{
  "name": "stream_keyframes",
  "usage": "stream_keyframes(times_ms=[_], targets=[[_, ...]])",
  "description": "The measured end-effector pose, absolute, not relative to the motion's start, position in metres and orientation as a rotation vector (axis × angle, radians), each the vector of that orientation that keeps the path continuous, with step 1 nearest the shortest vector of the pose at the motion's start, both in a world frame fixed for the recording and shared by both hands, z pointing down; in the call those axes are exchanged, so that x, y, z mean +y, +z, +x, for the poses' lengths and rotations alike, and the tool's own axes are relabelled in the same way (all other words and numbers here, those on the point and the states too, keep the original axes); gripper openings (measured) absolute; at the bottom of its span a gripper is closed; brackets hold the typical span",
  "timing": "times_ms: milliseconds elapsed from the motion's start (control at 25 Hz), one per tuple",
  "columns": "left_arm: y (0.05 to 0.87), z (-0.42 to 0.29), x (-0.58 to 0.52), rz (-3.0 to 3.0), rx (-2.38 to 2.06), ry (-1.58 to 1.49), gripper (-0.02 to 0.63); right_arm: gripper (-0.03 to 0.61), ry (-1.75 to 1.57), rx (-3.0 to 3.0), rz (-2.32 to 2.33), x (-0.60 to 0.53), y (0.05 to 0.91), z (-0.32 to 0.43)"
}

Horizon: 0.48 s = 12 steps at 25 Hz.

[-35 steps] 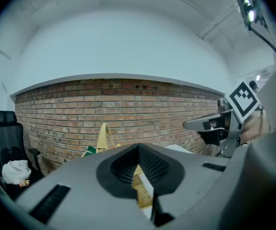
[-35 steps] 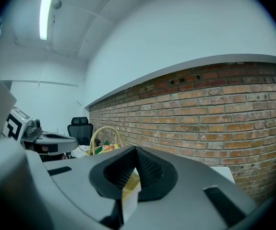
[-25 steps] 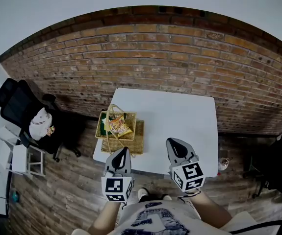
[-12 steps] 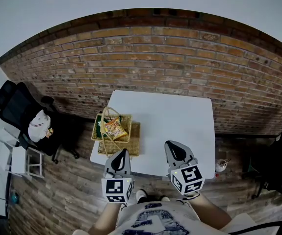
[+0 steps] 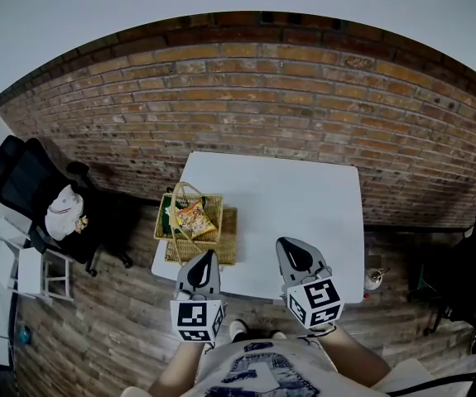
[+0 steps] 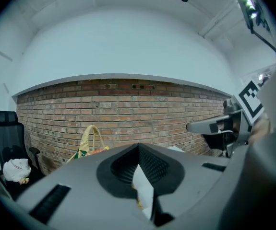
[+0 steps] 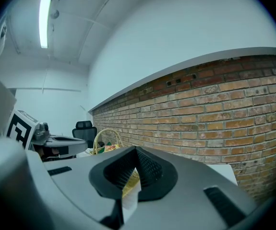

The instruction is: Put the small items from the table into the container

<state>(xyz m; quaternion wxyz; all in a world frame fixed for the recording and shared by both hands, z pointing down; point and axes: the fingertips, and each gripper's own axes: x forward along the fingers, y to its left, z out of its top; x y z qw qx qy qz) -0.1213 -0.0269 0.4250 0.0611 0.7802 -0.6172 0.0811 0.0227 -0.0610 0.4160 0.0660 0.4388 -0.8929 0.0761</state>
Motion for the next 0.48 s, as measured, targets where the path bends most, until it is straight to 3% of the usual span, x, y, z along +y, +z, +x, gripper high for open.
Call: stream_keyframes(times_ms=[480], targets=[[0.438,-0.130,-0.048,2.431,-1.756,0.265,0.051,0.018,0.254,-2.608,1.417,-0.079,0.424,0.014]])
